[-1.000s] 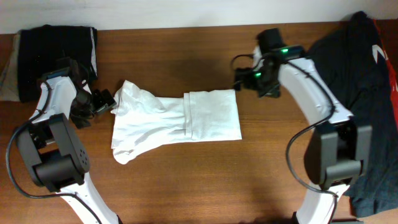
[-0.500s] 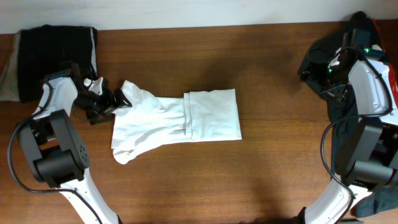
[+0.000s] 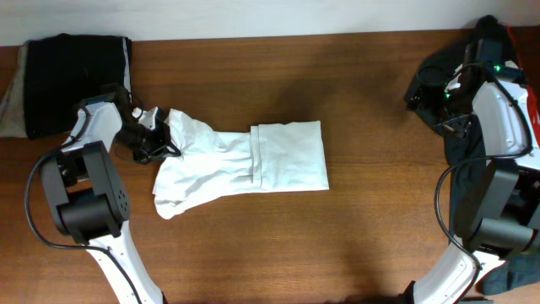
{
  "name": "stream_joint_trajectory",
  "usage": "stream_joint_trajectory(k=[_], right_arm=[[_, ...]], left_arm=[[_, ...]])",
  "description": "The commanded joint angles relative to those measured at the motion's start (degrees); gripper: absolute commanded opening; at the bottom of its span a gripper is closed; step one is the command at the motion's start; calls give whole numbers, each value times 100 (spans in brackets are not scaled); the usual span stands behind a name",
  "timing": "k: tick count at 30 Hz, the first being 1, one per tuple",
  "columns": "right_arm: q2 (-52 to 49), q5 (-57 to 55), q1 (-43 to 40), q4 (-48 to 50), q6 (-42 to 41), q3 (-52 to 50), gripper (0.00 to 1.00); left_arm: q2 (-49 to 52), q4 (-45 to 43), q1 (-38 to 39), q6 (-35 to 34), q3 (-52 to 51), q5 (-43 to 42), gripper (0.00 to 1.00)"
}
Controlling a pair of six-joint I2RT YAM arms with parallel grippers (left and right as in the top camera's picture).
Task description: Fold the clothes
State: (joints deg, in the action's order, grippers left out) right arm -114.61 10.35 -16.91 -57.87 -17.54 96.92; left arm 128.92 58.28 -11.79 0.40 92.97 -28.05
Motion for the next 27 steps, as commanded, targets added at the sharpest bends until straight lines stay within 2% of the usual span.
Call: stream_joint_trajectory(k=[1, 3, 5, 7, 10, 14, 18, 24, 27], right_arm=[[-20, -52, 0, 0, 37, 114, 99], [-20, -52, 0, 0, 37, 114, 99], [-20, -52, 0, 0, 37, 114, 99], [-20, -52, 0, 0, 37, 114, 99], [-20, -52, 0, 0, 37, 114, 99], [-20, -52, 0, 0, 37, 114, 99], [-20, -52, 0, 0, 37, 114, 99], [-20, -52, 0, 2, 37, 114, 99], [-20, -52, 0, 0, 37, 114, 99]], left_arm=[[306, 249, -210, -409, 131, 1593, 1], [306, 791, -387, -717, 629, 2463, 1], [306, 1156, -466, -885, 1084, 2787, 1], [306, 1825, -487, -1351, 1908, 3244, 1], [306, 2542, -337, -1513, 2865, 3351, 1], [306, 3536, 271, -1580, 3818, 3346, 1], [306, 3845, 1029, -1578, 4323, 3178, 1], [295, 3816, 2074, -1580, 4686, 3034, 1], [297, 3526, 2385, -1580, 4680, 2433, 1]])
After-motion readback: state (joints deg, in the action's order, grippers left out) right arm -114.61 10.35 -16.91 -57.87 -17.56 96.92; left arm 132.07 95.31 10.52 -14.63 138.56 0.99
